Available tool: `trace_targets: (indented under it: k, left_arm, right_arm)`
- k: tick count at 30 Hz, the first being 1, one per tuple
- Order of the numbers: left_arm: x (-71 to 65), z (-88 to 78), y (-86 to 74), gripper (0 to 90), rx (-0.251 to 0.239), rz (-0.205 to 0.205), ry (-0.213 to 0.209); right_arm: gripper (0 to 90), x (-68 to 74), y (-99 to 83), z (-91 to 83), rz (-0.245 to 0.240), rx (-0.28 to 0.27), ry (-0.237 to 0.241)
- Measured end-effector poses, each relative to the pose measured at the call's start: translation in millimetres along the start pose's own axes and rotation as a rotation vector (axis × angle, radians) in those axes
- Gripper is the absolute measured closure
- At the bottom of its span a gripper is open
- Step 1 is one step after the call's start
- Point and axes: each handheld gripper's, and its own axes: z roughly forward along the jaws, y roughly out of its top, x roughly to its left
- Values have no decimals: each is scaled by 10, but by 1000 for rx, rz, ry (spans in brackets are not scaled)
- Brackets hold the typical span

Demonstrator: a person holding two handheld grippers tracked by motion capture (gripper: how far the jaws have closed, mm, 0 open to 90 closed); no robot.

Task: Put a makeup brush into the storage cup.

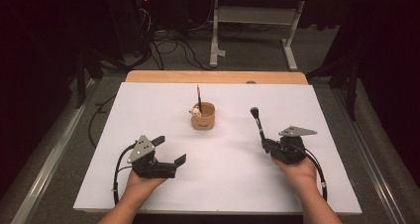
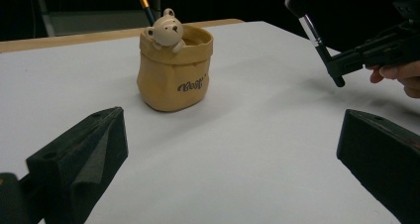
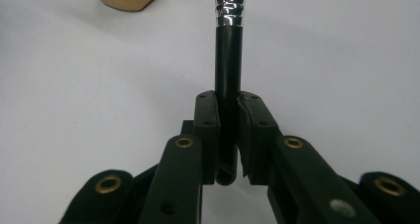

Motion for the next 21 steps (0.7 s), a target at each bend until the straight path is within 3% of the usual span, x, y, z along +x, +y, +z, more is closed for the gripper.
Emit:
trace_targets:
  k: [21]
  left_arm:
    - [-4,44,-28,4,24,0,5]
  right_arm:
    - [819,0,-136,-37,23,-75,28]
